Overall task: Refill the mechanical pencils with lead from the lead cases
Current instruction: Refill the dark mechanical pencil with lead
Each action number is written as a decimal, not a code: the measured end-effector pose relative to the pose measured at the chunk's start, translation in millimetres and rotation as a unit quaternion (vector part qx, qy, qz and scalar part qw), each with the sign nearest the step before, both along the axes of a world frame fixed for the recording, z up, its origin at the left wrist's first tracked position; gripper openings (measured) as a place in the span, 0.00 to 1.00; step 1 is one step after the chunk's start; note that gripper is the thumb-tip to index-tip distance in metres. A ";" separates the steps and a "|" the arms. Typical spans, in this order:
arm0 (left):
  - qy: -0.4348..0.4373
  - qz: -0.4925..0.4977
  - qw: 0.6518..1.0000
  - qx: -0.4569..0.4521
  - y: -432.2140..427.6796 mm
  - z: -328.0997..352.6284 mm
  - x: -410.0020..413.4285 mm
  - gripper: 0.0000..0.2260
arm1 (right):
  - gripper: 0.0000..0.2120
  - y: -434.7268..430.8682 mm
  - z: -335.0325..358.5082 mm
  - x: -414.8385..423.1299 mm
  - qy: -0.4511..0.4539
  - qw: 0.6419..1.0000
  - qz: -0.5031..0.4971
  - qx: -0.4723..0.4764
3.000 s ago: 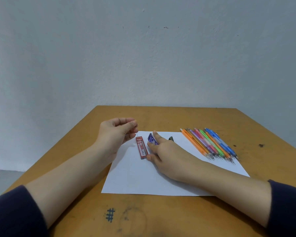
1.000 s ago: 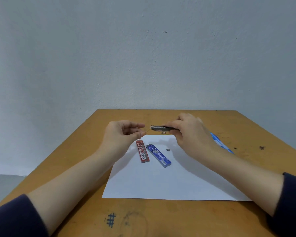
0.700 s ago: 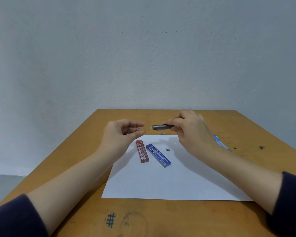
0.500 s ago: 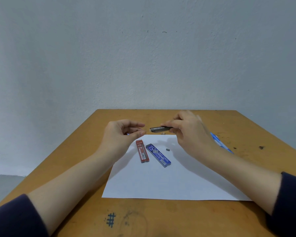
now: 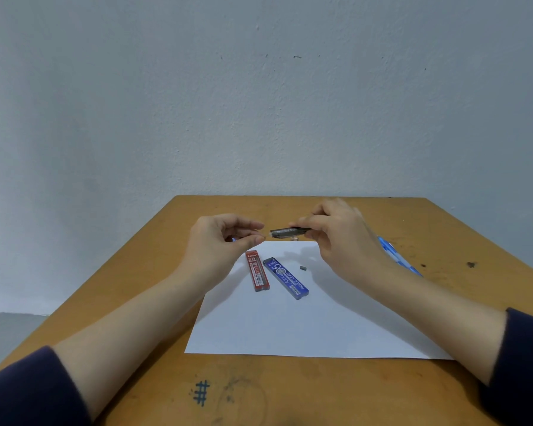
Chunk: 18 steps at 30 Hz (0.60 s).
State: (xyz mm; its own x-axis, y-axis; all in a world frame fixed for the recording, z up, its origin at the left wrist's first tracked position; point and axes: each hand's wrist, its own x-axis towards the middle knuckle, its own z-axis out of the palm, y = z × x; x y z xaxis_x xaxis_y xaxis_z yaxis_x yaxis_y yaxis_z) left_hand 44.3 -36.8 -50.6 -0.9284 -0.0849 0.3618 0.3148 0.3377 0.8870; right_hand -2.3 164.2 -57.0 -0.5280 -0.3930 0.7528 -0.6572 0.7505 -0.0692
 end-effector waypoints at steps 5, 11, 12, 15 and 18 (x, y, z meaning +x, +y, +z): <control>0.000 -0.002 1.000 -0.002 0.8 0.1 -0.3 0.10 | 0.17 -0.9 -0.7 2.2 -0.005 1.000 0.012 0.001; 0.017 -0.004 1.000 0.011 0.4 0.7 1.0 0.11 | 0.17 -1.8 0.2 4.1 -0.030 0.999 0.017 -0.004; 0.027 -0.002 1.000 0.015 0.5 1.3 1.7 0.12 | 0.17 -2.0 0.4 5.1 -0.040 0.999 0.019 -0.007; 0.058 0.005 0.998 0.013 1.3 4.1 4.1 0.14 | 0.17 -4.2 3.5 9.8 -0.099 0.994 0.026 -0.027; 0.080 0.011 0.997 0.019 2.3 6.2 7.1 0.15 | 0.16 -7.4 5.9 14.9 -0.173 0.983 0.033 -0.048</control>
State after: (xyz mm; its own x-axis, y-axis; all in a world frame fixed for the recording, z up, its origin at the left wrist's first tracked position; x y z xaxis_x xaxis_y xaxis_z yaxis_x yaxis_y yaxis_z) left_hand 51.4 -34.5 -44.4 -0.8565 -0.1206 0.5019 0.4470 0.3129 0.8380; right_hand 12.6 156.7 -51.1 -0.7344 -0.3718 0.5678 -0.6295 0.6860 -0.3649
